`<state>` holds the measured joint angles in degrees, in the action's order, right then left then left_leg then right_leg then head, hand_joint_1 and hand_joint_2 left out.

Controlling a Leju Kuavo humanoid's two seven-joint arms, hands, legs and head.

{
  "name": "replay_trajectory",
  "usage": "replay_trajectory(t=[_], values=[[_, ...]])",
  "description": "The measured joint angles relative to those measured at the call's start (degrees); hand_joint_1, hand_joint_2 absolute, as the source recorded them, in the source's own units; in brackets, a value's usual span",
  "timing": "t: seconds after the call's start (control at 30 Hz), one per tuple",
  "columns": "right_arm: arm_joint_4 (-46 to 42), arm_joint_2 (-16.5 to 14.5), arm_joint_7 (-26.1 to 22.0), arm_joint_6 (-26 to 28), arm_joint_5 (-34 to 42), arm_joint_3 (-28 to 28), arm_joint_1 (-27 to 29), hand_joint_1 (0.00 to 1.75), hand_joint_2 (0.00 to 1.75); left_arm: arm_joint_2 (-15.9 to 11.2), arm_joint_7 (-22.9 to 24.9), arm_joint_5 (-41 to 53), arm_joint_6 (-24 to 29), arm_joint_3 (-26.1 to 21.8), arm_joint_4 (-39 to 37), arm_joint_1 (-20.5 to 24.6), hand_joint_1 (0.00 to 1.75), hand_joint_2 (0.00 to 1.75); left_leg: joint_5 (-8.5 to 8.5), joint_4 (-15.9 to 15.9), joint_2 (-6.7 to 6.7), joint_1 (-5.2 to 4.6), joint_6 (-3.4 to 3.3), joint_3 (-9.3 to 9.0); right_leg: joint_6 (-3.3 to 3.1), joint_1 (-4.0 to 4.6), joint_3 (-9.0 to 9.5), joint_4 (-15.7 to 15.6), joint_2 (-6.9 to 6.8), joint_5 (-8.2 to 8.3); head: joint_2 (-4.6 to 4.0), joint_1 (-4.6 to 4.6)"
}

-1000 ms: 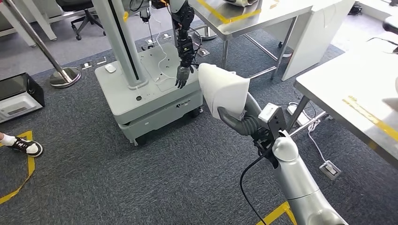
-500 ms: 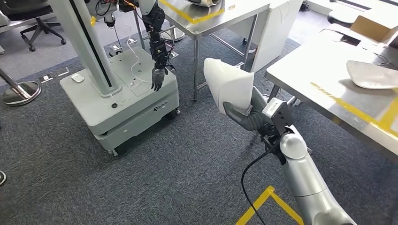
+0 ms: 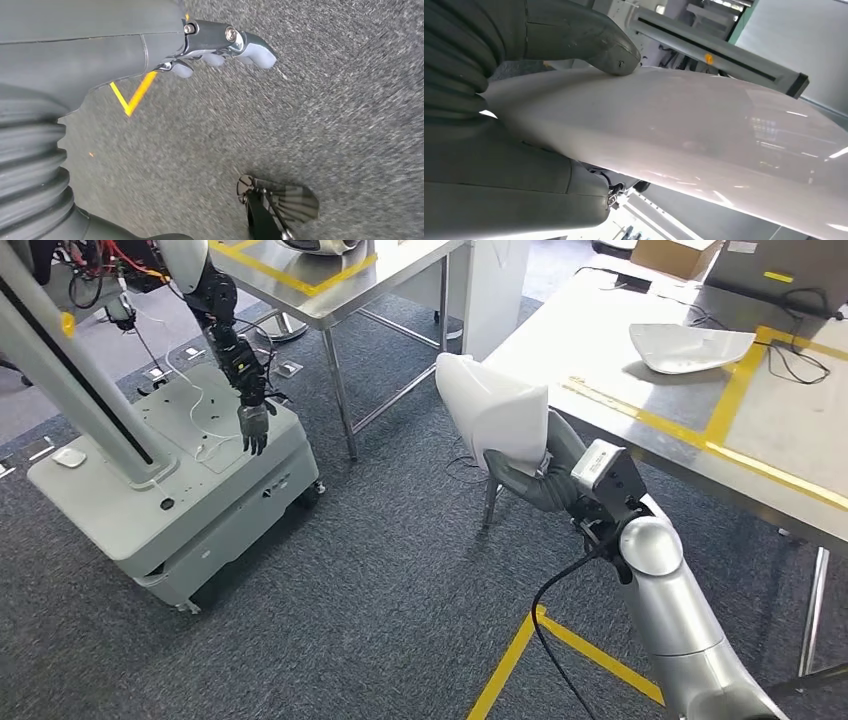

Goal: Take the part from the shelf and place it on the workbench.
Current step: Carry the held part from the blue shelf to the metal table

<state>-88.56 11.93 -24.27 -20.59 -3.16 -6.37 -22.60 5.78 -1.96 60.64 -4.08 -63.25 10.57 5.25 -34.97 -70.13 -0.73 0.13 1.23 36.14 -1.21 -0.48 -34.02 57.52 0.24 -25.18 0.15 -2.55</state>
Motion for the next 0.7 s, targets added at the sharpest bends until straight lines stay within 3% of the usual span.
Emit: replay_trajectory(t=[0.07,0.1,0.17,0.2,0.27,0.3,0.33,0.37,0.43,0.5,0.57,0.6,0.63,0.7], values=[[-0.15,0.02,0.01,-0.10,0.05,-0.04,0.47,1.75,1.75,0.17,1.02,1.66,-0.36,0.13,-0.06,0.07,0.00,1.75,-1.00,-4.73,0.50,0.25,0.25,2.38,0.00,-0.10,-0.04,0.09,1.78,0.02,0.00,0.01],[-0.12,0.05,-0.14,-0.15,0.10,-0.10,0.58,1.75,1.75,0.29,1.59,2.58,-0.60,0.33,-0.08,0.17,0.00,1.75,0.17,-4.01,0.58,0.40,0.35,2.23,0.09,-0.20,-0.05,0.18,2.67,0.01,0.00,0.00],[0.11,0.19,-0.80,-0.31,0.29,-0.46,0.16,1.75,1.75,0.50,2.30,3.56,-0.92,0.81,-0.10,0.54,0.00,1.75,4.35,2.74,1.80,0.87,0.57,-0.48,0.52,-0.52,-0.13,0.52,4.41,-0.06,0.00,0.00],[0.45,0.26,-1.16,-0.38,0.47,-0.86,-0.52,1.75,1.75,0.62,2.37,3.45,-0.91,0.96,-0.11,0.79,0.00,1.75,5.84,6.42,3.54,1.15,0.73,-1.97,0.91,-0.63,-0.34,0.77,5.25,-0.08,0.00,0.04],[1.72,0.34,-1.49,-0.44,0.97,-2.09,-2.76,1.75,1.75,0.79,2.14,2.58,-0.78,1.02,-0.12,1.50,0.00,1.75,6.80,10.23,6.14,1.44,0.75,-3.44,1.92,-0.89,-1.18,1.07,6.96,0.19,0.00,0.12],[2.58,0.37,-1.38,-0.38,1.27,-2.79,-4.15,1.75,1.75,0.84,1.89,2.02,-0.70,1.01,-0.12,1.91,0.00,1.75,6.70,10.37,6.38,1.32,0.51,-3.44,2.49,-1.05,-1.63,1.00,7.82,0.51,0.00,0.17],[3.52,0.42,-1.15,-0.22,1.59,-3.40,-5.60,1.75,1.75,0.86,1.58,1.60,-0.66,1.00,-0.10,2.36,0.00,1.75,6.89,10.41,5.64,1.23,0.10,-3.38,3.05,-1.24,-1.99,0.80,8.64,0.87,0.00,0.17],[4.48,0.50,-0.90,0.03,1.94,-3.90,-7.03,1.75,1.75,0.92,1.28,1.40,-0.67,0.99,-0.09,2.85,0.00,1.75,7.13,10.57,4.82,1.17,-0.37,-3.32,3.43,-1.36,-2.26,0.81,8.49,1.02,0.00,0.19],[6.55,0.67,-0.40,0.60,2.68,-4.71,-10.26,1.75,1.75,1.04,0.80,1.57,-0.68,0.98,-0.08,3.65,0.00,1.75,7.61,10.96,3.20,1.17,-1.33,-3.24,3.83,-1.15,-3.74,3.40,5.21,-0.45,0.00,-0.15],[8.45,0.73,-0.15,1.04,3.30,-5.66,-13.34,1.75,1.75,1.08,0.66,1.69,-0.62,0.98,-0.08,3.99,0.00,1.75,7.78,11.08,1.48,0.89,-1.91,-3.11,3.89,-0.86,-6.99,10.41,1.23,-4.06,0.00,-0.48],[9.99,0.74,-0.04,1.44,3.71,-6.53,-15.37,1.75,1.75,1.03,0.71,0.97,-0.39,0.93,-0.08,4.01,0.00,1.75,7.76,11.03,-0.27,0.64,-2.05,-3.01,3.90,-0.85,-9.60,16.47,0.31,-6.26,0.00,-0.50],[10.64,0.74,0.09,1.67,3.91,-6.85,-16.17,1.75,1.75,1.01,0.73,0.36,-0.20,0.81,-0.08,4.00,0.00,1.75,7.72,10.99,-1.14,0.57,-2.08,-2.98,3.84,-0.82,-9.52,16.76,0.14,-5.89,0.00,-0.50],[11.12,0.74,0.27,1.90,4.07,-7.07,-16.94,1.75,1.75,0.99,0.74,-0.14,-0.02,0.66,-0.08,3.99,0.00,1.75,7.68,10.95,-1.96,0.53,-2.08,-2.99,3.72,-0.76,-8.32,14.85,-0.12,-4.65,0.00,-0.50],[11.81,0.74,0.80,2.32,4.42,-7.38,-18.80,1.75,1.75,1.00,0.77,-0.60,0.30,0.26,-0.08,3.91,0.00,1.75,7.48,10.80,-3.53,0.35,-1.91,-3.05,3.02,-0.22,-3.89,7.01,-2.50,-1.55,0.00,-0.50]])
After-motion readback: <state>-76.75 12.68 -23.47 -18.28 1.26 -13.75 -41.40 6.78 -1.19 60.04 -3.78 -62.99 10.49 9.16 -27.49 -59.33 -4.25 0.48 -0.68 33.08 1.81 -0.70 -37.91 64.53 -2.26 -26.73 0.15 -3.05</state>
